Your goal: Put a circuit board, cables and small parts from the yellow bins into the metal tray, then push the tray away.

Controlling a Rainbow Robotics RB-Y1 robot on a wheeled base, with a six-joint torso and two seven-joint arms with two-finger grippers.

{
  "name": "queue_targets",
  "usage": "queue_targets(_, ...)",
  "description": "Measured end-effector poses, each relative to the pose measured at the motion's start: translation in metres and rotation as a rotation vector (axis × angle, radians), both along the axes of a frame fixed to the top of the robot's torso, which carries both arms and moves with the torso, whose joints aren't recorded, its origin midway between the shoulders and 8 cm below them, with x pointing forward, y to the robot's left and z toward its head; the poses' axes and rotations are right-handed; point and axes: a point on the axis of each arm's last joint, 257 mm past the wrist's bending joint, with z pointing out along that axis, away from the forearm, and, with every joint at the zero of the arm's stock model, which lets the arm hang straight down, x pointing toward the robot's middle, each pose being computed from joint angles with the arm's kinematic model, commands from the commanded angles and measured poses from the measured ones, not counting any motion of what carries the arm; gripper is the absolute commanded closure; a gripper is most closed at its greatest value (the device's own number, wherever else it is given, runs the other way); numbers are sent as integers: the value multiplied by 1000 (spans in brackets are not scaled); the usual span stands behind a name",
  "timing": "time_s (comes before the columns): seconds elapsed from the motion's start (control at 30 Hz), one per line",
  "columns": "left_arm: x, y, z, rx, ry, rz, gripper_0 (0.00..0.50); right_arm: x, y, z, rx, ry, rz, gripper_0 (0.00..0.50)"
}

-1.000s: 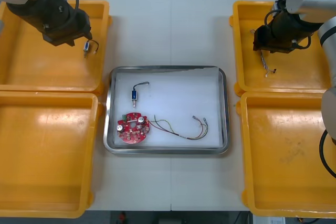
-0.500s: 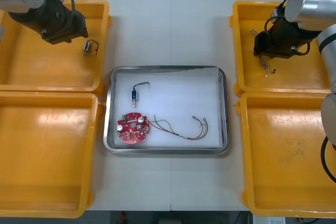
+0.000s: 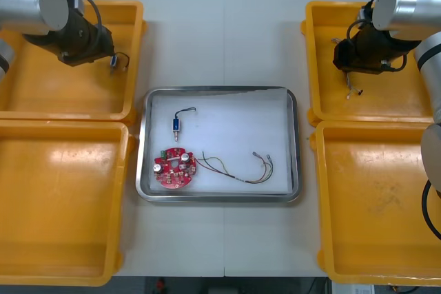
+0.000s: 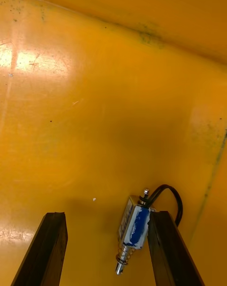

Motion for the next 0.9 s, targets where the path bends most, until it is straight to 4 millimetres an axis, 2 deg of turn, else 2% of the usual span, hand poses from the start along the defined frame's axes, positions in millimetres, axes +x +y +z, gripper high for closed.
queue_targets(0.1,0,-1,-5,13,1,-7,0,-1,-1,3,-15,4,3,500)
queue_targets(0.23,-1,-5,-11,24,12,-19,0,-14,-3,12,-43,47,15,500)
queue_targets(0.53,-2,-13,-15,6,20,-26,0,-51,-18,56,-134,131,24,500)
queue_targets(0.67,-3,-17,-17,-2,24,-30,0,-70,-15,75,-169,130,50,500)
queue_targets(0.83,-3,-20,-19,-7,27,-33,0,-104,-2,91,-187,138,118,500)
queue_targets(0.9,-3,-21,-19,-8,26,-34,0,-108,5,99,-187,103,153,500)
